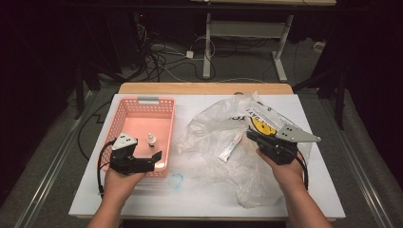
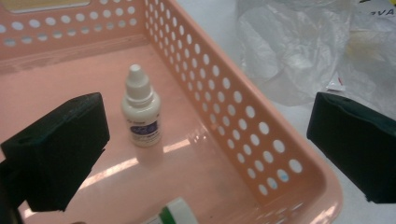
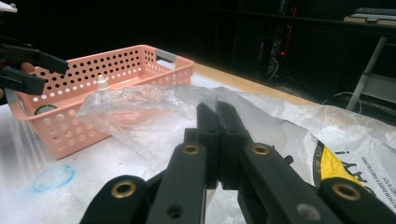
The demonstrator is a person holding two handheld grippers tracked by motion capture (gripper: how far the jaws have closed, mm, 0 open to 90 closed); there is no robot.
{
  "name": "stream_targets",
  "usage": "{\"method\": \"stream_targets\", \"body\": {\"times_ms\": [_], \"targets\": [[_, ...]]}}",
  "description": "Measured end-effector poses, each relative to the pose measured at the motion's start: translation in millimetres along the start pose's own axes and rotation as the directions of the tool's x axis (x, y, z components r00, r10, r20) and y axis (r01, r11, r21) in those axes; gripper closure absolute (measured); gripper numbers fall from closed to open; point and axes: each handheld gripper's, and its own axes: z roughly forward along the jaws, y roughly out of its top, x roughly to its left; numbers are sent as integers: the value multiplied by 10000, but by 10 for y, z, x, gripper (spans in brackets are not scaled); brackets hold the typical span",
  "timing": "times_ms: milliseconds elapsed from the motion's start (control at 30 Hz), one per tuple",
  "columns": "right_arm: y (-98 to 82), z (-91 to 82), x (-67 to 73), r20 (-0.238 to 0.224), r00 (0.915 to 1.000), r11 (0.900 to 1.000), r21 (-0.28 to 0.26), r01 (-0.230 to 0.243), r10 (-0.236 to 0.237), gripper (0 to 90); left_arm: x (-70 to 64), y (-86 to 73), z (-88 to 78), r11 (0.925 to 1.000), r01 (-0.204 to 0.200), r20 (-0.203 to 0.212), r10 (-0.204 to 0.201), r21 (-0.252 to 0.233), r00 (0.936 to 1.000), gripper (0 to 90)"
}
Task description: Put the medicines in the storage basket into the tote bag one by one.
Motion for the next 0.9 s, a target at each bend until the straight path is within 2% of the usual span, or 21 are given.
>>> {"method": "stream_targets", "body": {"times_ms": [133,333,533,667,733,800,900], "targets": [[1,0,4,-1,10000,10000,11,6,-6,900,93,-26,-81,9999,81,-374,-86,-132,9993,16],[2,-5,2,-11,10000,10000,7,13,-13,900,223,-73,-160,9991,384,-467,-391,-162,9981,74],[0,-11,-6,4,10000,10000,24,46,-46,900,274,-96,-168,9987,506,-323,-509,-99,9982,178],[-3,-14,-13,36,10000,10000,31,26,-26,900,276,-93,-176,9981,612,-54,-612,-59,9981,323],[2,-19,-7,22,10000,10000,13,21,-21,900,258,-83,-165,9985,530,-73,-529,167,9986,408],[10,-28,-5,49,10000,10000,-31,-57,58,900,238,-70,-143,9969,442,-172,-431,658,9989,463],[16,-31,-18,74,10000,10000,-59,-28,28,900,217,-28,-153,9909,451,-538,-386,1266,9978,593]]}}
